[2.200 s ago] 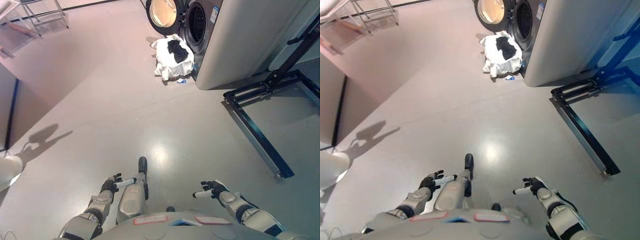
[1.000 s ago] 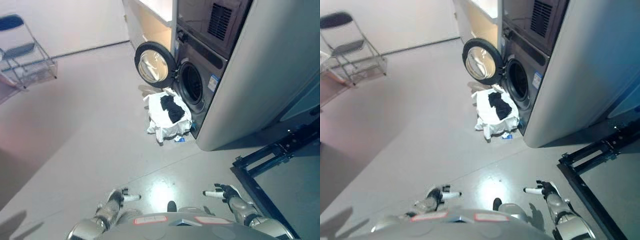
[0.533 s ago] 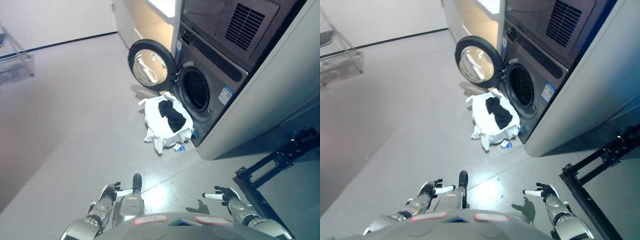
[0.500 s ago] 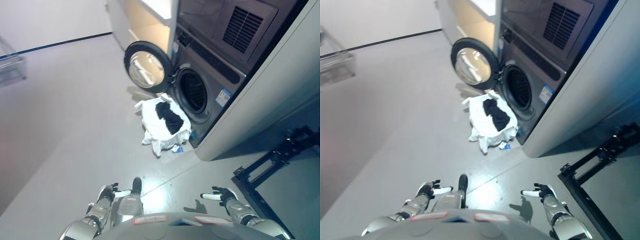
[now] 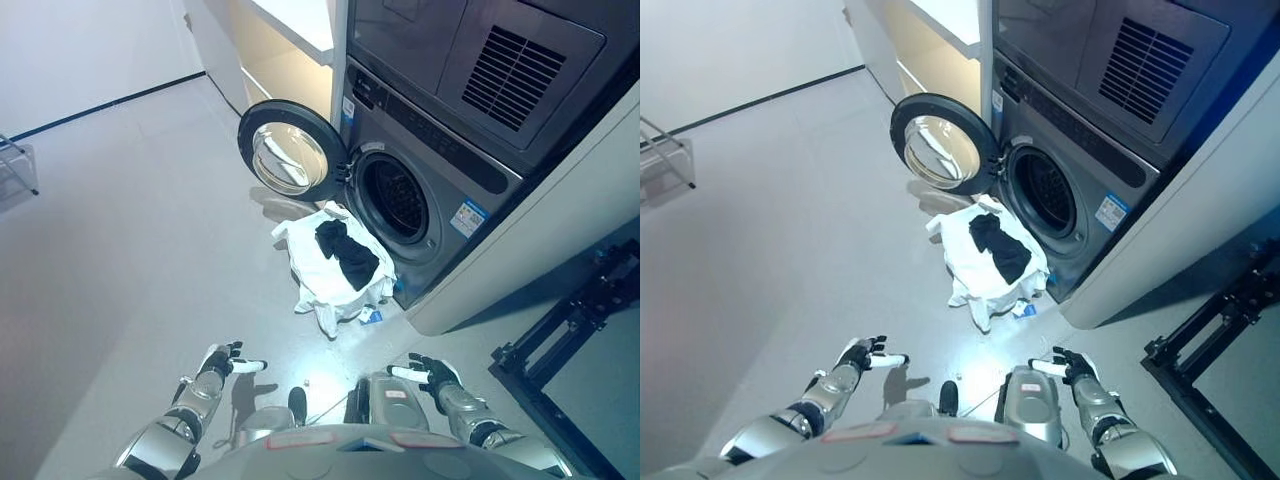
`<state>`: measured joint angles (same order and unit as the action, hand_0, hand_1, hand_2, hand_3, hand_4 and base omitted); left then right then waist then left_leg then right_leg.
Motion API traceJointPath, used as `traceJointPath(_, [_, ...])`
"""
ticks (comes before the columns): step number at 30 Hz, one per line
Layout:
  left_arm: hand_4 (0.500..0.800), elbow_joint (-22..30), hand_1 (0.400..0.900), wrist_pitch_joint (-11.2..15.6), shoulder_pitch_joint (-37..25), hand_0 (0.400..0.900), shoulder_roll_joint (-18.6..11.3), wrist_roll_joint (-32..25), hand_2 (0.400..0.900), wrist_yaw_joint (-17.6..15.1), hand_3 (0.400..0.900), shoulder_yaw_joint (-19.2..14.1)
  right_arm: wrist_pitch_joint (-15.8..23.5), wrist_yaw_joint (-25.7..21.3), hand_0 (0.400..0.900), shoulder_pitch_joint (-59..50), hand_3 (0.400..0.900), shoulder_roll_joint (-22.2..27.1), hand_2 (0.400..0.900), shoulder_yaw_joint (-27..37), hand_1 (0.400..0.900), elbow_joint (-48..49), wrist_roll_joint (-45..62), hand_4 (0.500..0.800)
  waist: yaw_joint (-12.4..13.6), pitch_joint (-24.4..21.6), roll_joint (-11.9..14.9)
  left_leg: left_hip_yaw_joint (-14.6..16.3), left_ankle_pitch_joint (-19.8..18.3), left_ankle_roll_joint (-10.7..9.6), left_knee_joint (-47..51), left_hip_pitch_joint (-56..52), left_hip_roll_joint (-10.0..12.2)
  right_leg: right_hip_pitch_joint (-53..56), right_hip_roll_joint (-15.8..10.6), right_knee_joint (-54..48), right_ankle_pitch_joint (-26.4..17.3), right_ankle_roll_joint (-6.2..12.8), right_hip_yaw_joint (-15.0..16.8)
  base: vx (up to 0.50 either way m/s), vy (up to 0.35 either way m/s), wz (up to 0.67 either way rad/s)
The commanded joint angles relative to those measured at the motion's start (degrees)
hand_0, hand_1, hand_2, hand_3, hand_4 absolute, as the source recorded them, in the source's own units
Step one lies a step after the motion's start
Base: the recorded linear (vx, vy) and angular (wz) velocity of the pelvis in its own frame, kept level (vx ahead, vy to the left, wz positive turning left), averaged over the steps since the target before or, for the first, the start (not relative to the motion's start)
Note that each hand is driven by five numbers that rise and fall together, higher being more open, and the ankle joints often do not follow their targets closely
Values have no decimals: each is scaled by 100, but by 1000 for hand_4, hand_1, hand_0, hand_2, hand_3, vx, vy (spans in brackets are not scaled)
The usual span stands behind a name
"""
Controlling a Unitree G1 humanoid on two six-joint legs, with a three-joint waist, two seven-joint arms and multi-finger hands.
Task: Put the clothes in the basket into the washing machine.
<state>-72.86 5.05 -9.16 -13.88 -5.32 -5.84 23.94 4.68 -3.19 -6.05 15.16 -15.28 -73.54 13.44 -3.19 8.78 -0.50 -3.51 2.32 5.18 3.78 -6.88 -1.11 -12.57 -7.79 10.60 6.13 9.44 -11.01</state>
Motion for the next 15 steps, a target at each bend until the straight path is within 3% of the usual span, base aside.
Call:
traceJointPath(1, [800, 31, 900, 235, -147, 900, 55, 267, 900, 78, 900, -22, 55, -133, 900, 132, 900, 385, 900, 29, 900, -88, 35, 800, -72, -196, 102, -11, -659, -497, 122, -858, -151, -55, 109, -1179, -1648, -8, -518, 472, -91, -6])
traceJointPath(5, [800, 12, 900, 233, -43, 900, 148, 322, 900, 147, 900, -3, 81, -115, 900, 293, 900, 445, 900, 108, 900, -162, 92, 800, -180, -447, 121, -22, -922, -643, -192, -1204, -84, 331, 276, -1279, -1718, -164, -308, 501, -108, 6])
traceJointPath(7, [800, 9, 900, 231, -26, 900, 186, 285, 900, 166, 900, -4, 93, -102, 900, 268, 900, 497, 900, 106, 900, -169, 137, 800, -193, -478, 10, -33, -587, -863, -1098, -1138, 40, 481, 463, -1027, -1596, -353, -245, 340, -105, -3])
traceJointPath(8, [800, 9, 900, 231, -27, 900, 183, 285, 900, 166, 900, -4, 93, -102, 900, 267, 900, 494, 900, 106, 900, -169, 137, 800, -207, -496, 33, -49, -568, -858, -1101, -1107, 16, 455, 432, -1022, -1601, -350, -250, 320, -158, -24])
traceJointPath(9, [800, 35, 900, 197, -12, 900, 176, 354, 900, 201, 900, 77, 115, -115, 900, 224, 900, 549, 900, 43, 900, -43, 223, 800, -217, -460, 27, 105, 238, -1221, -2829, -510, 160, 705, 591, -965, -1365, -600, -42, 302, -186, -46])
traceJointPath(10, [800, 30, 900, 192, -9, 900, 180, 398, 900, 202, 900, 100, 124, -100, 900, 183, 900, 563, 900, 25, 900, 54, 280, 800, -176, -409, 124, 51, 536, -1293, -3482, -102, 10, 853, 555, -1024, -1275, -672, 78, 390, -229, -84])
traceJointPath(12, [800, 0, 900, 175, -62, 900, 171, 455, 900, 132, 900, 115, 143, -132, 900, 51, 900, 637, 900, 12, 900, 165, 327, 800, 31, -188, 215, -76, 537, -1246, -4975, 603, -319, 1158, 597, -1099, -1177, -823, 408, 259, -139, -99])
traceJointPath(13, [800, 27, 900, 184, -65, 900, 157, 425, 900, 101, 900, 111, 148, -163, 900, 14, 900, 651, 900, -1, 900, 205, 323, 800, 76, -145, 346, -72, 533, -1108, -5197, 930, -342, 1263, 515, -1115, -1147, -860, 497, 169, -81, -63])
traceJointPath(14, [800, 27, 900, 183, -66, 900, 159, 424, 900, 101, 900, 112, 147, -163, 900, 14, 900, 652, 900, 1, 900, 206, 323, 800, 94, -131, 306, -63, 487, -1106, -5257, 939, -300, 1269, 558, -1113, -1148, -862, 505, 229, -89, -99])
traceJointPath(15, [800, 121, 900, 236, -40, 900, 142, 368, 900, 60, 900, 141, 173, -228, 900, -50, 900, 679, 900, -48, 900, 284, 328, 800, 236, -34, 401, -93, 356, -889, -5084, 1528, -168, 1453, 550, -1099, -1027, -896, 761, 260, -27, -127])
